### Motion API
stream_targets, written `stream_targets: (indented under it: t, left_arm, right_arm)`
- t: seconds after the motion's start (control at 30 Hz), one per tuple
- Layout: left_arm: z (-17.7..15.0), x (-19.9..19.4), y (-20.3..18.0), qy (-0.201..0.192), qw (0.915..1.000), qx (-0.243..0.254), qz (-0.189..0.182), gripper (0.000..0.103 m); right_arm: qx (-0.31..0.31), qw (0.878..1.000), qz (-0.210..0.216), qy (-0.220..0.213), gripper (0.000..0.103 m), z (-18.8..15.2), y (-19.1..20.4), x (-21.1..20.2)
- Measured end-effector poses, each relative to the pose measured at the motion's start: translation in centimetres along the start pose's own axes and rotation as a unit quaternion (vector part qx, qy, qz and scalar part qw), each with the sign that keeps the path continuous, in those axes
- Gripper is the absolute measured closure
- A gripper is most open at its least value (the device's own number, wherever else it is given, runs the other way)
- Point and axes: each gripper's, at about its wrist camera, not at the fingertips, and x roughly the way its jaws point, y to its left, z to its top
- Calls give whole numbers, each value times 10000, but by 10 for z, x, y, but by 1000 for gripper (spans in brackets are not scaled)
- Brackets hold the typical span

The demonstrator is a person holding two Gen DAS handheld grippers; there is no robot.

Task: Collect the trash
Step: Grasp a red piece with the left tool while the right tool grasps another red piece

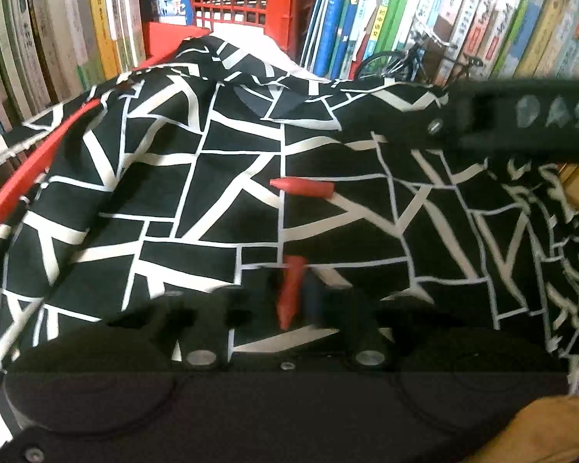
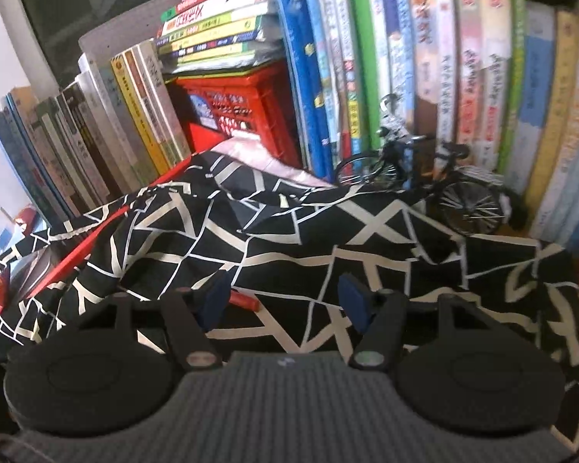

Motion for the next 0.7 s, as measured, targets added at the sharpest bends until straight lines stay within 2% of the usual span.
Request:
stream_targets:
  t: [0.07,0.17,0.3,0.5,0.57,0.6,0.63,0.7]
  left_arm:
    - [3,-2,8,-25,9997,-248,-70,94]
    - [6,-6,17,-130,9993,-351,18,94]
    - [8,-11,30,-235,9989,-404,101,94]
    - [7,-20,46,-323,9983,-472,130,94]
    - [7,-21,48,-324,9982,-496,139,94]
    - [6,-21,48,-324,9981,-508,130,94]
    - [6,-21,49,-322,9981,-518,125,94]
    - [5,-22,48,-318,9981,-508,114,94]
  right_arm:
    - [-84,9999,59,51,29,-1,3,8]
    - [-369,9991,126,172,32,-2,11,22]
    - [-794,9963,133,304,44,-4,26,39]
    - [-967,9939,265,449,58,-5,41,60]
    - [-1005,9930,305,532,64,-6,44,65]
    - [-1042,9923,314,584,74,-7,46,67]
    - [-1104,9916,281,614,89,-9,47,68]
    - [-1271,9899,222,589,95,-13,51,65]
